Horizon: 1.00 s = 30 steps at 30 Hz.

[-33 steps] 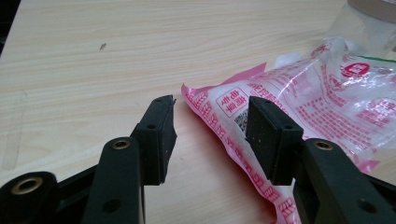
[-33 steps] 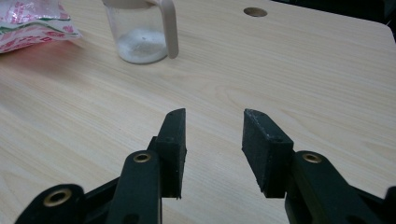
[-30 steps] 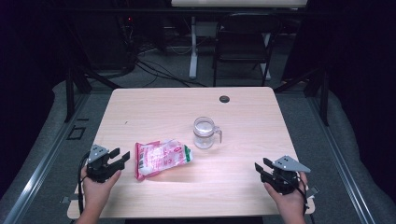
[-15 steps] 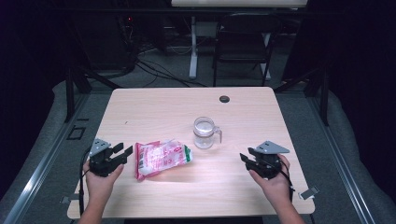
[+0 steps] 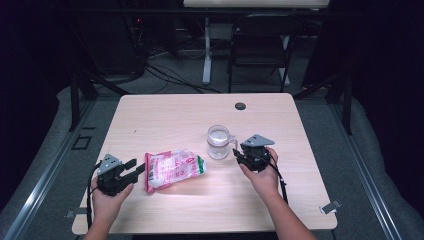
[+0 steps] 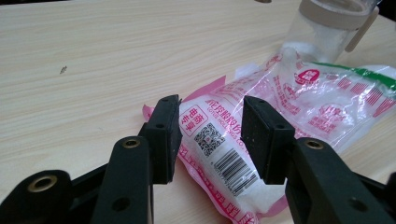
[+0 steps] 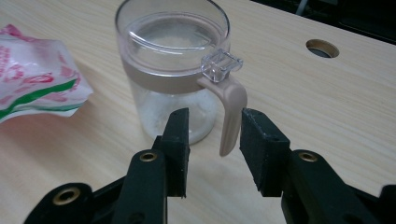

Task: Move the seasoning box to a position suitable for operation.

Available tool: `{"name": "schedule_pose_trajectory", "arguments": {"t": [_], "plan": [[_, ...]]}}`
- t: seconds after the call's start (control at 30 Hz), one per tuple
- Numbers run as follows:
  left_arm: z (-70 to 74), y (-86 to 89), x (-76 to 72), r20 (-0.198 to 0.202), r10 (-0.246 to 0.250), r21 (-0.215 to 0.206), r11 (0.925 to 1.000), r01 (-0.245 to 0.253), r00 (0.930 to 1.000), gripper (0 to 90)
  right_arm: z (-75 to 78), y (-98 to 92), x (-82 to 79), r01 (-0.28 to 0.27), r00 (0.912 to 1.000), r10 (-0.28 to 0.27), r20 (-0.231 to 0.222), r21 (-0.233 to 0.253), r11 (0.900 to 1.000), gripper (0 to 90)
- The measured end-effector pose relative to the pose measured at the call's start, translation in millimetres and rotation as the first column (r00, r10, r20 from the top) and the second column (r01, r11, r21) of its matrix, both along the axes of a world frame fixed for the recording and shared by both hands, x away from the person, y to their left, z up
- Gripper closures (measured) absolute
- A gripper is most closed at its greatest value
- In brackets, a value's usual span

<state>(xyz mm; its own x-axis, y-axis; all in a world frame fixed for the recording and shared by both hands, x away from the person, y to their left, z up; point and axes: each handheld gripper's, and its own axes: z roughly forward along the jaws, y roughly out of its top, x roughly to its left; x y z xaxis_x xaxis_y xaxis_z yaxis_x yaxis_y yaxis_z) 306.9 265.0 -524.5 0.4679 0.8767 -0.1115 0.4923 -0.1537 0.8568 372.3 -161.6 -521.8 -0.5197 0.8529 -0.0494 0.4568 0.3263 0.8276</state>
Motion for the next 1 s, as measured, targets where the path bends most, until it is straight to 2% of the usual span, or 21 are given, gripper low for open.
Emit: {"name": "schedule_pose_trajectory", "arguments": {"t": [0.07,0.17,0.3,0.4,0.47,0.6,0.63,0.67,0.7,0.8,0.93,1.0], "plan": [[0.2,0.3,-0.3,0.002,0.000,0.000,1.0000,0.000,1.0000,57.0,-3.0,2.9,3.5,0.008,1.0000,-0.008,0.000,-0.002,1.000,62.4],[-0.7,0.2,-0.8,0.002,0.001,0.021,0.9998,-0.001,1.0000,57.0,-13.3,9.1,13.4,0.040,0.9992,-0.040,-0.004,-0.051,0.998,61.8],[-4.2,0.8,0.6,0.004,0.011,0.032,0.9994,-0.011,0.9999,55.2,-20.5,15.6,21.8,0.069,0.9970,-0.065,0.043,-0.117,0.991,62.1],[-5.1,2.7,0.9,-0.002,0.025,0.035,0.9991,-0.025,0.9997,53.7,-21.6,16.9,25.9,0.078,0.9969,-0.076,0.023,-0.102,0.992,63.1],[-6.5,4.6,1.8,-0.001,0.037,0.023,0.9991,-0.037,0.9993,53.2,-23.0,17.7,32.1,0.104,0.9945,-0.104,0.002,-0.064,0.993,65.7],[-7.4,6.0,2.2,-0.003,0.042,0.013,0.9990,-0.042,0.9991,53.1,-24.6,18.6,37.0,0.102,0.9947,-0.102,-0.012,-0.044,0.994,70.3],[-7.7,6.6,2.6,-0.008,0.032,0.002,0.9995,-0.032,0.9995,53.4,-24.8,16.8,39.2,0.097,0.9948,-0.097,-0.029,-0.024,0.995,72.7],[-7.7,6.6,2.6,-0.008,0.032,0.002,0.9995,-0.032,0.9995,54.1,-24.8,16.8,39.2,0.097,0.9948,-0.097,-0.029,-0.024,0.995,72.7],[-7.6,6.9,2.5,-0.011,0.024,-0.007,0.9997,-0.025,0.9996,54.4,-25.6,15.4,40.4,0.100,0.9941,-0.099,-0.043,0.003,0.995,73.7],[-7.6,6.9,2.7,-0.013,0.022,-0.011,0.9997,-0.023,0.9997,55.4,-26.2,16.2,40.3,0.093,0.9951,-0.094,-0.032,-0.021,0.995,74.6],[-7.5,6.3,2.7,-0.017,0.017,-0.019,0.9997,-0.018,0.9997,56.1,-26.1,14.9,40.2,0.087,0.9954,-0.087,-0.039,-0.012,0.996,74.8],[-7.8,6.0,2.8,-0.019,0.013,-0.019,0.9997,-0.013,0.9997,56.4,-25.9,15.7,39.0,0.084,0.9958,-0.085,-0.033,-0.028,0.996,75.1]]}}
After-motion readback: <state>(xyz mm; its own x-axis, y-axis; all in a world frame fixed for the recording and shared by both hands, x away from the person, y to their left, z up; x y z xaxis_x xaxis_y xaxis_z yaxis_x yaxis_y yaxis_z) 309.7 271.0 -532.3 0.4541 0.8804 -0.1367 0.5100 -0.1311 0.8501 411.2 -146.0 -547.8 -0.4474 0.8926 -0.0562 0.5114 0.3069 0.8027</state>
